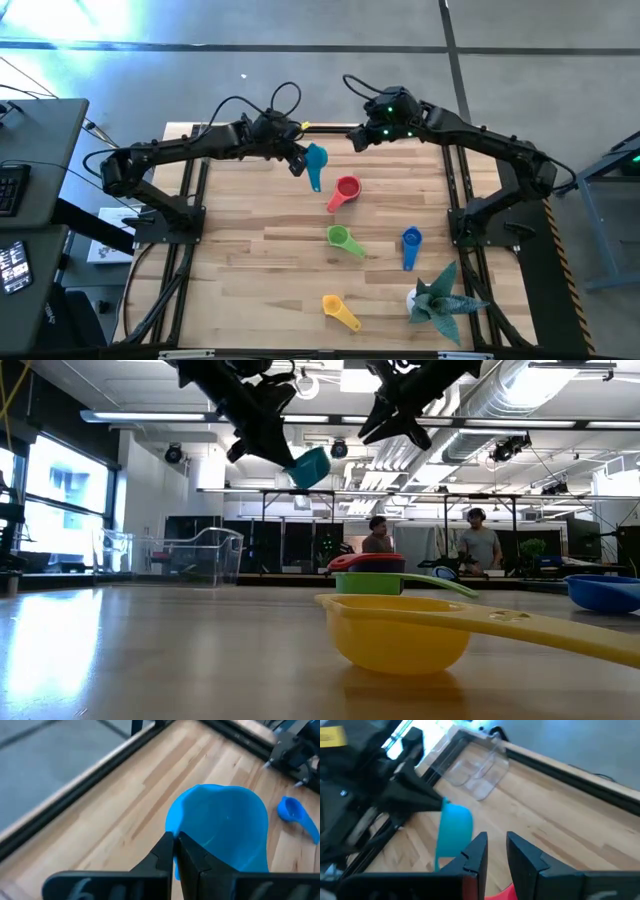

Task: Nest measuring cups in basket
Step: Stack the light blue measuring cup on top of the red measuring cup on the table

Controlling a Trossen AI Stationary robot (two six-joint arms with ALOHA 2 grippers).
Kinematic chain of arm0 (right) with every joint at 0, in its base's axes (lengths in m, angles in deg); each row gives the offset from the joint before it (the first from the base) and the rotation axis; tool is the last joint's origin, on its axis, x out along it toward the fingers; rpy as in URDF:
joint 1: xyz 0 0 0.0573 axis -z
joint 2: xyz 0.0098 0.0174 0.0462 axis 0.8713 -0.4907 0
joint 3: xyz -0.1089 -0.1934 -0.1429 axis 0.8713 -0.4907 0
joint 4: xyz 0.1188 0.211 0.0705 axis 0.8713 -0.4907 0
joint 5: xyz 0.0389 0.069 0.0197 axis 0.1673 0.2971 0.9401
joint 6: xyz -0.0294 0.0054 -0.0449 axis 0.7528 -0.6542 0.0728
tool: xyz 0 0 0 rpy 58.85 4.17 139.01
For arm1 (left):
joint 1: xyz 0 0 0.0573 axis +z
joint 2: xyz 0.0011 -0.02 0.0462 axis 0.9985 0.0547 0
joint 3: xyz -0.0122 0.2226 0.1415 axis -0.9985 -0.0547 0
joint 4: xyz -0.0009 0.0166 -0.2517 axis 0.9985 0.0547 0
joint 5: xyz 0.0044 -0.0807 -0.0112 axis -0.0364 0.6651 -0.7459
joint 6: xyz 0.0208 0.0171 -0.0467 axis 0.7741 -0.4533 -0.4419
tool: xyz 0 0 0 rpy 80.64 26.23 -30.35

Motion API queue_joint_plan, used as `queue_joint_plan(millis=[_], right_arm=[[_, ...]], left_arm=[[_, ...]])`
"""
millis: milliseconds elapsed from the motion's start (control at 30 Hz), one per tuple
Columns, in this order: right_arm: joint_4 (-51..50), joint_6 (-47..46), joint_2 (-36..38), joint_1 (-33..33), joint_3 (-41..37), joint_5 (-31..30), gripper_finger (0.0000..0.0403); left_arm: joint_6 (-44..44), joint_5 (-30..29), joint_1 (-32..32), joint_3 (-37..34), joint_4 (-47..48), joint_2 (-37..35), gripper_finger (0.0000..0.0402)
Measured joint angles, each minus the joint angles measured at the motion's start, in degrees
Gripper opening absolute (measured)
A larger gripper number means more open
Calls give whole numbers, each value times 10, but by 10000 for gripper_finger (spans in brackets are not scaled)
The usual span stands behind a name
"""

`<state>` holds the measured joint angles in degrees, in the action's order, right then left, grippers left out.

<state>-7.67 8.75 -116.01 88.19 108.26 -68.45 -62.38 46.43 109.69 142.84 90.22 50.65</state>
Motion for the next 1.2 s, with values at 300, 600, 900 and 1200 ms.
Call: queue_joint_plan(millis=[300, 600, 900, 1200], right_arm=[[17, -21, 0, -71, 0, -16, 63], [22, -97, -6, -151, 0, -74, 63], [72, -182, -56, -233, 0, -84, 63], [89, -273, -75, -294, 0, -162, 63]], left_arm=[[-25, -2, -4, 0, 98, 0, 1], [-22, 9, -25, 0, 129, 0, 1], [12, 28, -35, 0, 125, 0, 1], [27, 38, -35, 0, 125, 0, 1]])
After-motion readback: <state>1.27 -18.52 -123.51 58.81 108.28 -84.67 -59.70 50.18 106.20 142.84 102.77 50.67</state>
